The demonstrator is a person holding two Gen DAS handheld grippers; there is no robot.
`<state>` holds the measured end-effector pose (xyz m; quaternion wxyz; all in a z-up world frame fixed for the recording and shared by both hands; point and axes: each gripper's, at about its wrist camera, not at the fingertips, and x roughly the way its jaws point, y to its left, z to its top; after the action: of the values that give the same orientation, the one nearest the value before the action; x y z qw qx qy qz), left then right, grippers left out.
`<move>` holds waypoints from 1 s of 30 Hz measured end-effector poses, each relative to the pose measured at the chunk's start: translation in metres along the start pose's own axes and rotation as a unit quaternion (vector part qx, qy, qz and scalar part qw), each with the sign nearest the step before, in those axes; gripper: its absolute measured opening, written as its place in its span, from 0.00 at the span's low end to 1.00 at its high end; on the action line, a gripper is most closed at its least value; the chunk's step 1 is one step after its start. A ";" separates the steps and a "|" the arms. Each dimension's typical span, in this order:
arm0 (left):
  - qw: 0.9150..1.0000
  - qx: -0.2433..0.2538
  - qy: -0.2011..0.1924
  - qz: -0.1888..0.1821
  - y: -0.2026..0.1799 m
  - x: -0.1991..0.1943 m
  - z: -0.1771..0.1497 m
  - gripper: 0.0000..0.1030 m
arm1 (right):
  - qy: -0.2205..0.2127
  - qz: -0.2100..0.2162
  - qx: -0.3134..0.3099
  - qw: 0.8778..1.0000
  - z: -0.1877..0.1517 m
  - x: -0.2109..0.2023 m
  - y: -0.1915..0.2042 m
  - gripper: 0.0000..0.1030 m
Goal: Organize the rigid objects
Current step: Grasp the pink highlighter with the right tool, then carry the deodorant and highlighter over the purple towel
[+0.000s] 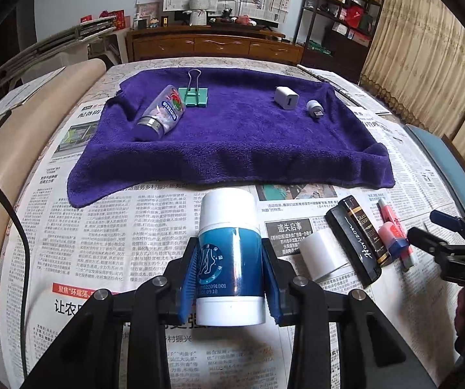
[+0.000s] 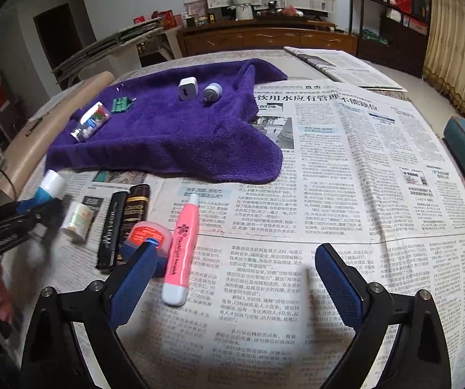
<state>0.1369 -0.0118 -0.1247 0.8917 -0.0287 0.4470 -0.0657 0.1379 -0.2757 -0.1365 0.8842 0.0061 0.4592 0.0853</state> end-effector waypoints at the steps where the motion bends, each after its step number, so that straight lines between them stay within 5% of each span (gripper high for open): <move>1: 1.000 -0.001 -0.001 -0.003 0.001 0.000 0.000 0.33 | 0.003 -0.013 -0.004 1.000 0.000 0.003 0.001 0.93; 12: 1.000 -0.018 0.004 -0.013 0.013 0.000 -0.002 0.33 | 0.004 -0.034 -0.029 0.999 -0.001 0.025 0.023 0.93; 15: 1.000 -0.021 0.008 -0.012 0.017 0.001 -0.003 0.33 | -0.007 -0.037 -0.029 0.999 -0.003 0.022 0.027 0.81; 17: 1.000 -0.027 0.008 -0.013 0.020 0.002 -0.003 0.33 | -0.016 -0.038 -0.030 0.999 -0.004 0.018 0.029 0.62; 21: 0.999 -0.031 0.010 -0.014 0.023 0.002 -0.005 0.33 | -0.018 -0.033 -0.040 0.998 -0.004 0.017 0.035 0.48; 25: 0.999 -0.037 0.006 -0.016 0.029 -0.001 -0.005 0.33 | -0.022 -0.020 -0.066 0.997 -0.005 0.016 0.048 0.16; 30: 0.999 -0.045 0.000 -0.021 0.038 -0.009 -0.002 0.33 | -0.020 0.000 -0.053 0.998 -0.004 0.015 0.041 0.16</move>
<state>0.1336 0.0270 -0.1229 0.8879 -0.0779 0.4488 -0.0644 0.1375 -0.2335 -0.1473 0.8924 -0.0392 0.4358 0.1100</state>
